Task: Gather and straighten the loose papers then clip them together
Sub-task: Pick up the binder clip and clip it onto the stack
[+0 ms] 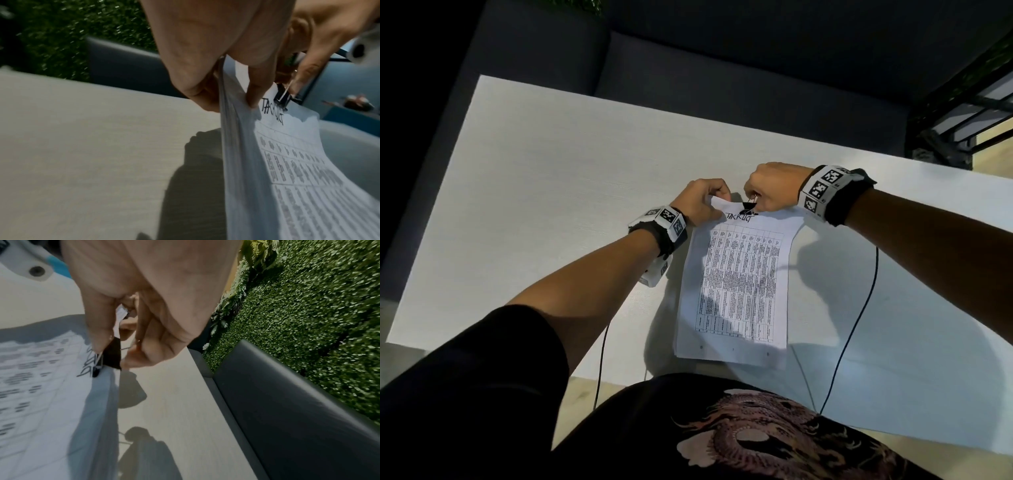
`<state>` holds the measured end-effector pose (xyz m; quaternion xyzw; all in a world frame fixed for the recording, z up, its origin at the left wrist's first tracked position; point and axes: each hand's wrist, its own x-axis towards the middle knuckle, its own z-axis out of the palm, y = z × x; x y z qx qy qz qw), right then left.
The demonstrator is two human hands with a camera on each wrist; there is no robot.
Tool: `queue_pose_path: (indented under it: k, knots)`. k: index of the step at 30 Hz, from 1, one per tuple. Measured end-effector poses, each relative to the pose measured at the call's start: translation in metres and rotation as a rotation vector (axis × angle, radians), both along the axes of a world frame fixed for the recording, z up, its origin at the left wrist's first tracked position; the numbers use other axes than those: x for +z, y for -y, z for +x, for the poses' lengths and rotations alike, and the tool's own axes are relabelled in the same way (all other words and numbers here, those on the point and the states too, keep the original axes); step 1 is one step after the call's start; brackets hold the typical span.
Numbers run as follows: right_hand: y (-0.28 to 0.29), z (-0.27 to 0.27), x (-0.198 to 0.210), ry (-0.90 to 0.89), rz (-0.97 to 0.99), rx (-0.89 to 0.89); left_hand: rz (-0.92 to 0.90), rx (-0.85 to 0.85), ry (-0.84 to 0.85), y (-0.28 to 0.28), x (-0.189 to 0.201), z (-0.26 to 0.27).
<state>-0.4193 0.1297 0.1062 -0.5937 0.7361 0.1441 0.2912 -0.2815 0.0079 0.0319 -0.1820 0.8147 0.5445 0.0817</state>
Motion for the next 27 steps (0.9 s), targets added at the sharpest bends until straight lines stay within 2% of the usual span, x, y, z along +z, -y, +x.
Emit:
queue_pose_path:
  k: [3, 8, 10, 13, 17, 19, 21, 25, 27]
  knots:
    - [-0.001, -0.008, -0.008, 0.059, -0.012, -0.108, 0.223, 0.194, 0.063, -0.001, -0.003, 0.005]
    - [-0.015, -0.006, -0.036, 0.104, -0.26, -0.351, 0.509, 0.441, 0.151, -0.009, -0.017, 0.018]
    - [-0.021, 0.0, -0.047, 0.161, -0.332, -0.495, 0.504, 0.485, 0.143, -0.016, -0.025, 0.02]
    - [-0.034, 0.015, -0.063, 0.174, -0.568, -0.629, 0.491, 0.519, 0.126, -0.025, -0.037, 0.02]
    - [-0.055, 0.054, -0.079, 0.004, -0.812, -0.536, 0.513, 0.564, 0.137, -0.028, -0.037, 0.017]
    - [-0.062, 0.068, -0.089, -0.053, -0.733, -0.468, 0.517, 0.564, 0.127, -0.027, -0.035, 0.016]
    - [-0.065, 0.072, -0.095, -0.023, -0.604, -0.424, 0.526, 0.579, 0.125, -0.026, -0.033, 0.016]
    - [-0.061, 0.054, -0.085, 0.024, -0.672, -0.605, 0.533, 0.579, 0.111, -0.023, -0.033, 0.02]
    - [-0.053, 0.044, -0.079, 0.088, -0.602, -0.558, 0.536, 0.55, 0.087, -0.023, -0.033, 0.02]
